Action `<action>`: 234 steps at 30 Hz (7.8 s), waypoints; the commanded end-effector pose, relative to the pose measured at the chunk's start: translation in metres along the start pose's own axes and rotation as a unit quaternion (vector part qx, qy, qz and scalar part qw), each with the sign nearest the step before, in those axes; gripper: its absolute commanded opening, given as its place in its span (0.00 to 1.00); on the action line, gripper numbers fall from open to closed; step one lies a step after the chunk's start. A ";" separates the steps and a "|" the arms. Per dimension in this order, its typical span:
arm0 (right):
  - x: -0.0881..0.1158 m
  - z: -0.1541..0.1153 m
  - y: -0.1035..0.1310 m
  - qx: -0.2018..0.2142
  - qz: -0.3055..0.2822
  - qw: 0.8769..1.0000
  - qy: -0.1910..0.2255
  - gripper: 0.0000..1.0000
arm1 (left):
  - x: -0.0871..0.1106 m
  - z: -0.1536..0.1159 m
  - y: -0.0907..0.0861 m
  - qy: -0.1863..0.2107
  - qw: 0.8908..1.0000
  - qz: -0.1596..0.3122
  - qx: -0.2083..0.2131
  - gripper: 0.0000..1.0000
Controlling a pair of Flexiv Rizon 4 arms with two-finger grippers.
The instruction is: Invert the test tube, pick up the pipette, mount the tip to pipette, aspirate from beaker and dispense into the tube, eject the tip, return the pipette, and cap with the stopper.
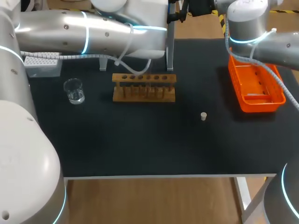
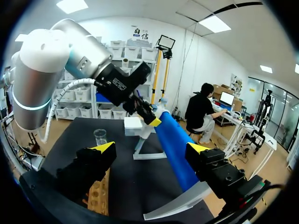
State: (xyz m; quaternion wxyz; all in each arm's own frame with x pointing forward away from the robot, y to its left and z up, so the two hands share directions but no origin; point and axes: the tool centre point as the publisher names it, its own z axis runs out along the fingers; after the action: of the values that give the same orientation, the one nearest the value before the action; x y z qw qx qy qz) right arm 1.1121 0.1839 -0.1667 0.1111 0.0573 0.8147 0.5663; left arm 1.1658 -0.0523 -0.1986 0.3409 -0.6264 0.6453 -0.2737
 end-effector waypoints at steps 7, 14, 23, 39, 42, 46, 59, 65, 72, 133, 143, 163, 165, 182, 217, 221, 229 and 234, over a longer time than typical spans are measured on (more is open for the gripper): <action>-0.001 -0.001 0.000 0.001 0.000 1.000 0.002 1.00 | 0.000 -0.040 -0.005 0.018 0.999 0.010 0.026 1.00; -0.001 -0.001 0.000 0.001 0.000 1.000 0.002 1.00 | -0.004 -0.084 -0.008 0.122 0.989 0.044 0.077 1.00; -0.001 -0.001 0.000 0.001 0.000 1.000 0.002 1.00 | 0.003 -0.132 -0.006 0.309 0.933 0.116 0.147 1.00; -0.001 -0.001 0.000 0.001 0.000 1.000 0.002 1.00 | 0.022 -0.159 0.011 0.452 0.851 0.234 0.129 1.00; -0.001 -0.001 0.000 0.001 0.000 1.000 0.002 1.00 | 0.022 -0.159 0.011 0.452 0.851 0.234 0.129 1.00; -0.001 -0.001 0.000 0.001 0.000 1.000 0.002 1.00 | 0.022 -0.159 0.011 0.452 0.851 0.234 0.129 1.00; -0.001 -0.001 0.000 0.001 0.000 1.000 0.002 1.00 | 0.041 -0.199 0.044 0.539 0.747 0.346 0.179 1.00; -0.001 -0.001 0.000 0.001 0.000 1.000 0.002 1.00 | 0.048 -0.201 0.058 0.564 0.723 0.356 0.180 1.00; -0.001 -0.001 0.000 0.001 0.000 1.000 0.002 1.00 | 0.061 -0.193 0.075 0.568 0.719 0.364 0.168 1.00; -0.001 -0.001 0.000 0.001 0.000 1.000 0.002 1.00 | 0.138 -0.122 0.153 0.550 0.748 0.354 0.114 1.00; -0.001 -0.001 0.000 0.001 0.000 1.000 0.002 1.00 | 0.138 -0.122 0.153 0.550 0.748 0.354 0.114 1.00; -0.001 -0.001 0.000 0.001 0.000 1.000 0.002 1.00 | 0.143 -0.116 0.154 0.551 0.745 0.359 0.113 1.00; -0.001 -0.001 0.000 0.001 0.000 1.000 0.002 1.00 | 0.145 -0.115 0.155 0.552 0.743 0.362 0.112 1.00; -0.001 -0.001 0.000 0.001 0.000 1.000 0.002 1.00 | 0.150 -0.104 0.167 0.556 0.740 0.361 0.115 1.00; -0.001 -0.001 0.000 0.001 0.000 1.000 0.002 1.00 | 0.154 -0.093 0.176 0.563 0.731 0.371 0.103 1.00; -0.001 -0.001 0.000 0.001 0.000 1.000 0.002 1.00 | 0.156 -0.091 0.176 0.564 0.731 0.371 0.104 1.00; -0.001 -0.001 0.000 0.001 0.000 1.000 0.002 1.00 | 0.156 -0.089 0.173 0.565 0.729 0.372 0.106 1.00; -0.001 -0.001 0.000 0.001 0.000 1.000 0.002 1.00 | 0.157 -0.088 0.171 0.564 0.729 0.373 0.108 1.00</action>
State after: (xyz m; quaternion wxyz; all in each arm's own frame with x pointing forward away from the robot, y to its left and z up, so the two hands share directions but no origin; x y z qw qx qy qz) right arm 1.1121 0.1839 -0.1667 0.1110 0.0573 0.8147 0.5663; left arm 0.9905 -0.2029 -0.2924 0.0563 -0.0269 0.8670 -0.4943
